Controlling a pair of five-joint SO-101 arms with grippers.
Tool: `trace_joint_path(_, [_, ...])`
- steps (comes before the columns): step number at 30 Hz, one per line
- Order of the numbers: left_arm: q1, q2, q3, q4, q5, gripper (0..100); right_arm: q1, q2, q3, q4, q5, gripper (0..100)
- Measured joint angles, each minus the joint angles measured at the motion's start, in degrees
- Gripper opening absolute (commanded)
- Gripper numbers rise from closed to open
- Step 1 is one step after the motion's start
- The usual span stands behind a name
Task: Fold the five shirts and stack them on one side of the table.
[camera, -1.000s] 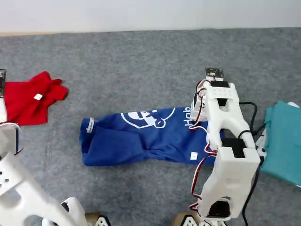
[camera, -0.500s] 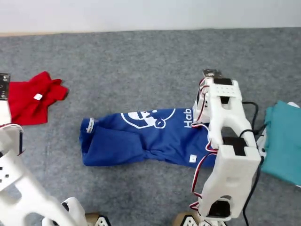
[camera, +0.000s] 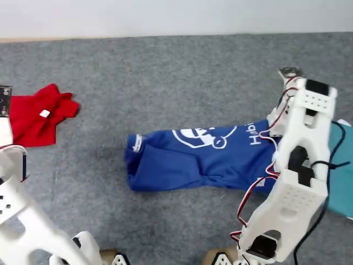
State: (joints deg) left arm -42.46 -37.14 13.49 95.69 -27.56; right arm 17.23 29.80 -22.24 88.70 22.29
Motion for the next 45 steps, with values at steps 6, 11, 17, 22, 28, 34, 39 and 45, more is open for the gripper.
trace_joint_path(6, [0.0, 0.0, 0.0, 0.0, 0.0, 0, -2.8, -0.2, -1.4, 7.6, 4.3, 0.9])
trace_joint_path(11, [0.0, 0.0, 0.0, 0.0, 0.0, 0, -10.3, -2.3, -1.4, 11.6, 6.4, 0.9])
trace_joint_path(17, [0.0, 0.0, 0.0, 0.0, 0.0, 0, -19.6, -6.6, -1.4, 11.6, 6.2, 0.9])
trace_joint_path(22, [0.0, 0.0, 0.0, 0.0, 0.0, 0, -29.5, -7.9, -1.4, 11.7, 3.0, 0.9])
trace_joint_path(28, [0.0, 0.0, 0.0, 0.0, 0.0, 0, -40.6, -7.9, -1.4, 11.5, -1.5, 0.9])
trace_joint_path(34, [0.0, 0.0, 0.0, 0.0, 0.0, 0, -48.1, -7.9, -1.4, 8.6, -3.5, 0.9])
trace_joint_path(39, [0.0, 0.0, 0.0, 0.0, 0.0, 0, -51.2, -4.3, -1.4, 6.8, -3.5, 0.9])
trace_joint_path(45, [0.0, 0.0, 0.0, 0.0, 0.0, 0, -54.2, -3.1, -1.4, 3.3, -3.5, 0.9])
